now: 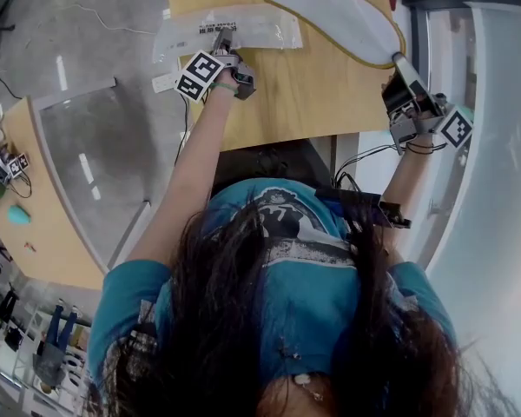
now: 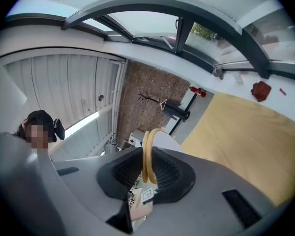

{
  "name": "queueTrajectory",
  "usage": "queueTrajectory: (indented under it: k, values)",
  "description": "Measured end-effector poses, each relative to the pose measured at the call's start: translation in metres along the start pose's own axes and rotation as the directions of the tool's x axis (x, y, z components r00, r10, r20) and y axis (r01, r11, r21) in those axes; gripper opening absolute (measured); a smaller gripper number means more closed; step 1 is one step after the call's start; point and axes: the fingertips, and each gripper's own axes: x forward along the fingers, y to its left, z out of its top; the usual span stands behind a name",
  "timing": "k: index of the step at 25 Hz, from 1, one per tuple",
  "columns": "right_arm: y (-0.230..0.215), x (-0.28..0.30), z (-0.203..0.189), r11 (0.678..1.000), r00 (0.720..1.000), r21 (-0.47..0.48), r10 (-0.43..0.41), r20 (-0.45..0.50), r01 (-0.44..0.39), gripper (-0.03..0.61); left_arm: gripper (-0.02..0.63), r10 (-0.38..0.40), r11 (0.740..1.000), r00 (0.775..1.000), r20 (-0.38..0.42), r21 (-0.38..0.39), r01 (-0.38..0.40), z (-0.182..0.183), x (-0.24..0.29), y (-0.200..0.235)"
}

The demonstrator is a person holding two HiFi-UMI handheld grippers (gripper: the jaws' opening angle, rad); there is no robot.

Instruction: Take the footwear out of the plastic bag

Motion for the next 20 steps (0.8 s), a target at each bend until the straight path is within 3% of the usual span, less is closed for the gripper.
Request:
queueTrajectory:
  k: [4, 7, 9, 12, 15, 17, 20]
  values:
    - [0.017, 0.052, -0.015, 0.981, 0.986, 0.113, 0.164, -0.021, -0.161, 0.066, -0.002, 0.010, 0.999, 1.000, -0.004, -0.047, -0.010, -0.016, 0.007, -0.004]
    - [0.004, 0.088, -0.044, 0.948, 0.980, 0.260, 0.198, -0.027, -0.184, 0.066, -0.002, 0.013, 0.997, 1.000, -0.007, -0.079, -0.014, -0.023, 0.010, -0.005]
    - [-0.019, 0.105, -0.069, 0.936, 0.987, 0.329, 0.150, -0.052, -0.125, 0.066, -0.002, 0.012, 0.995, 1.000, -0.013, -0.102, -0.013, -0.025, 0.012, -0.005]
    - [-0.070, 0.115, -0.107, 0.932, 0.993, 0.357, -0.022, -0.119, 0.063, 0.066, -0.001, 0.008, 0.988, 1.000, -0.030, -0.155, -0.012, -0.027, 0.014, -0.001]
    - [-0.113, 0.108, -0.128, 0.887, 0.975, 0.409, -0.175, -0.135, 0.216, 0.066, 0.019, -0.010, 0.973, 0.999, -0.045, -0.233, -0.001, -0.027, 0.015, -0.001]
    - [-0.130, 0.103, -0.132, 0.857, 0.969, 0.454, -0.215, -0.118, 0.245, 0.066, 0.074, -0.045, 0.956, 0.998, -0.052, -0.292, 0.028, -0.027, 0.015, -0.004]
    - [-0.147, 0.099, -0.140, 0.840, 0.953, 0.451, -0.265, -0.143, 0.301, 0.066, 0.206, -0.096, 0.929, 0.994, -0.051, -0.363, 0.071, -0.022, 0.012, -0.011]
